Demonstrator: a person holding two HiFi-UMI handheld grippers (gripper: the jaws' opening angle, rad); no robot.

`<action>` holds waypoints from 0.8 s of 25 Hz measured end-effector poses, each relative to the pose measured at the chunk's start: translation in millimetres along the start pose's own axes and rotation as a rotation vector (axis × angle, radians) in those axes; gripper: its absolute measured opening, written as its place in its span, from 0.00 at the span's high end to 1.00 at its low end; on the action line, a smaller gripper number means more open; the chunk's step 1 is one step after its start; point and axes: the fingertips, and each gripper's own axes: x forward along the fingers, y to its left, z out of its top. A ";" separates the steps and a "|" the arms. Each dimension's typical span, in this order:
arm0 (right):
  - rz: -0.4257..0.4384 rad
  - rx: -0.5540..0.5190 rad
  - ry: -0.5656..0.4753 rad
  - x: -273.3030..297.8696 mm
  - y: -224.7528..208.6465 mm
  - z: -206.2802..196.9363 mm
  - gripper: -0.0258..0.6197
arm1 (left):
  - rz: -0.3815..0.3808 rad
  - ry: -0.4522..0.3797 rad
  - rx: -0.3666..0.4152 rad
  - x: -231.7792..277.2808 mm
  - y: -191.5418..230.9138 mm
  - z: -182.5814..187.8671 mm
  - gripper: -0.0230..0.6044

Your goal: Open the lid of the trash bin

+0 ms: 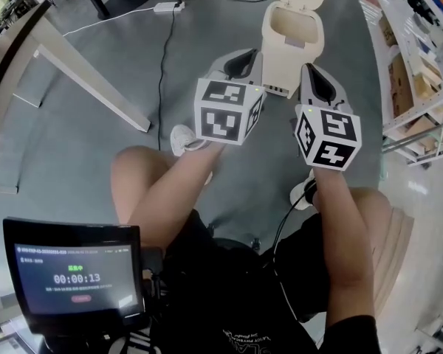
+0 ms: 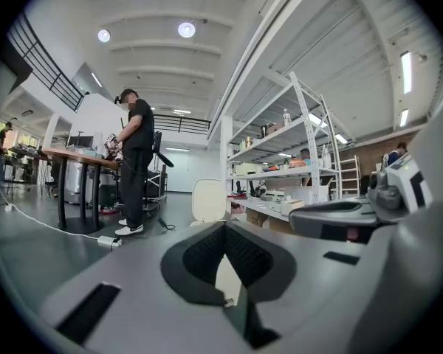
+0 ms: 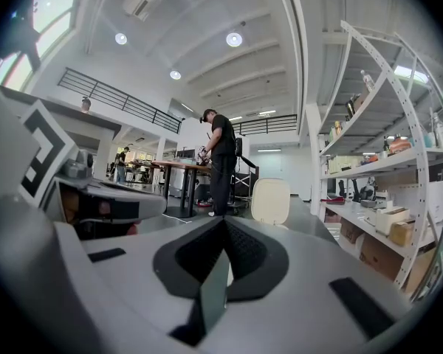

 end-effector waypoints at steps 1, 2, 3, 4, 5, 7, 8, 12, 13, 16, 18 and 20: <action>0.002 0.000 0.000 -1.5 1.3 -0.4 0.96 | 0.004 -0.001 -0.004 -1.9 -0.1 -0.9 0.97; 0.005 0.001 0.001 -2.7 2.8 -1.0 0.96 | 0.007 -0.001 -0.007 -3.7 -0.5 -1.8 0.97; 0.008 0.002 0.004 -3.7 4.5 -2.0 0.96 | 0.009 0.000 -0.008 -5.3 -1.5 -3.1 0.97; 0.012 0.001 0.007 -4.7 6.6 -3.2 0.96 | 0.009 0.001 -0.009 -6.8 -3.1 -4.5 0.97; 0.015 0.000 0.010 -6.0 8.6 -4.5 0.96 | 0.007 0.003 -0.012 -8.2 -4.8 -5.8 0.97; 0.022 -0.002 0.013 -8.9 12.3 -6.5 0.96 | -0.001 0.005 -0.031 -11.0 -7.3 -8.0 0.97; 0.023 -0.005 0.012 -10.7 13.8 -6.9 0.96 | -0.003 0.006 -0.044 -12.7 -7.3 -8.8 0.97; 0.023 -0.011 0.001 -20.5 17.9 -5.9 0.96 | 0.011 0.001 -0.055 -21.7 -5.3 -9.6 0.97; 0.021 -0.012 -0.001 -23.2 18.1 -6.1 0.96 | 0.013 -0.001 -0.050 -23.9 -6.2 -9.5 0.97; 0.015 -0.021 0.003 -28.5 15.5 -9.4 0.96 | 0.018 -0.006 -0.023 -28.0 -10.4 -11.0 0.97; 0.007 -0.015 0.005 -29.8 11.1 -11.1 0.96 | 0.019 -0.006 -0.008 -28.4 -11.6 -12.1 0.97; -0.002 -0.008 0.002 -30.4 8.0 -11.0 0.96 | 0.020 -0.004 -0.005 -28.3 -11.0 -12.8 0.97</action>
